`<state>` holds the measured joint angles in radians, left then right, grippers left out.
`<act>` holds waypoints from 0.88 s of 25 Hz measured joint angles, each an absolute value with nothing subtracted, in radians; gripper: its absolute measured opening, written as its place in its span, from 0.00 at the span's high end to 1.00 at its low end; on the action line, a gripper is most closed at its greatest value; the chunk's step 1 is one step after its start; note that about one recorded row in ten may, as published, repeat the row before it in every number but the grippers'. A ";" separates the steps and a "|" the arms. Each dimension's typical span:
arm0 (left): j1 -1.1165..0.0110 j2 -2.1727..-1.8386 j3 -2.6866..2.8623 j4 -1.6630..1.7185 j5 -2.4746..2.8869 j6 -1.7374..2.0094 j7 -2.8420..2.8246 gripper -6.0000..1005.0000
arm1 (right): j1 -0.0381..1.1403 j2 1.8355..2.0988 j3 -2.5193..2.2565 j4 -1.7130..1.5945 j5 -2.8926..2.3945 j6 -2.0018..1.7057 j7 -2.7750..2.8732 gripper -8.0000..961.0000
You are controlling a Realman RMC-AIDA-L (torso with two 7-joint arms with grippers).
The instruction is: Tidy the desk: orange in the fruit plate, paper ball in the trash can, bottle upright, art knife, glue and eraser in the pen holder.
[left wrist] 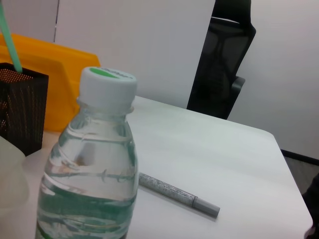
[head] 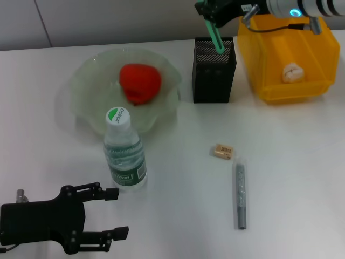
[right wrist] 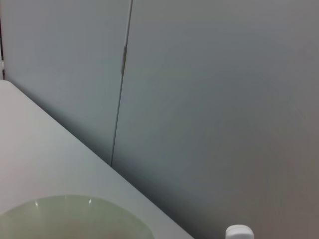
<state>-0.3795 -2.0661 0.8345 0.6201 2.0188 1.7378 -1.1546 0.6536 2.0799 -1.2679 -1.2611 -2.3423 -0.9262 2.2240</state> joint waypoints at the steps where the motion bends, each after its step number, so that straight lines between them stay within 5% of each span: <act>1: -0.380 -2.066 0.835 0.619 2.019 1.738 -1.155 0.19 | 0.657 2.080 -1.267 -1.250 -2.342 -0.924 2.224 0.76; 10: -0.382 -2.066 0.821 0.613 2.018 1.740 -1.157 0.19 | 0.660 2.079 -1.259 -1.222 -2.341 -0.922 2.217 0.74; 15: -0.383 -2.066 0.820 0.612 2.017 1.745 -1.157 0.19 | 0.648 2.078 -1.255 -1.265 -2.341 -0.950 2.229 0.50; 22: -0.380 -2.066 0.821 0.612 2.017 1.770 -1.148 0.19 | 0.623 2.074 -1.198 -1.522 -2.392 -1.264 2.388 0.38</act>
<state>-0.3796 -2.0662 0.8207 0.6120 2.0169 1.7699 -1.1475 0.6230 2.0737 -1.1983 -1.5216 -2.3922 -1.2642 2.3876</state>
